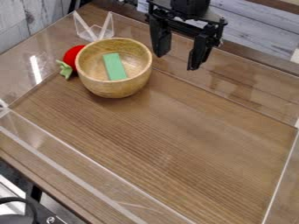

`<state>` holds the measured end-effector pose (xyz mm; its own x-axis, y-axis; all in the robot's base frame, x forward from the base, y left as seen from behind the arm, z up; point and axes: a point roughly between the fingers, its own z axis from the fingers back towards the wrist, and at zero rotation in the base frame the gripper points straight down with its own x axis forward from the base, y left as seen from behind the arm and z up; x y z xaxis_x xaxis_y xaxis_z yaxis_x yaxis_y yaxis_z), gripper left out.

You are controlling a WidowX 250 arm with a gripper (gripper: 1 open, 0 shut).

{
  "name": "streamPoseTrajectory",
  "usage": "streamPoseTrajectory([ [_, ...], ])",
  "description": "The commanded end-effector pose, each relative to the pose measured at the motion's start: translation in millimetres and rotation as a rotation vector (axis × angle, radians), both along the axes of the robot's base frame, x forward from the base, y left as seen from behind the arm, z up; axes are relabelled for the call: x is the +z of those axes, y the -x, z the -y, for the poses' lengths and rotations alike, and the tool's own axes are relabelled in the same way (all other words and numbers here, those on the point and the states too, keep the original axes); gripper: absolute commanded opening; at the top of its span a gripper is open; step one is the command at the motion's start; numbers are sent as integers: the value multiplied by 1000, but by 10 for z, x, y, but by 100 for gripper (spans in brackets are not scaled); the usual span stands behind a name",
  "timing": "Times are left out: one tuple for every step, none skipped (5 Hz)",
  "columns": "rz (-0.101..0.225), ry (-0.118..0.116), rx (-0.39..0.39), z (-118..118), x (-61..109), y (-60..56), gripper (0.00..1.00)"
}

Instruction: Remove the green block from the brown bowl and put it on the table

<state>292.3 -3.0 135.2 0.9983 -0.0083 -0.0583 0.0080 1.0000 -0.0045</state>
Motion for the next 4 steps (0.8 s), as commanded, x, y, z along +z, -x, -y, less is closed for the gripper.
streamPoseTrajectory([
  [-18,-5,14,-66,-84,17,100],
  [1,-23,83,-362,-127,44,100],
  [26,-30,151,-705,-155,65,100],
  [48,-36,207,-963,-195,69,100],
])
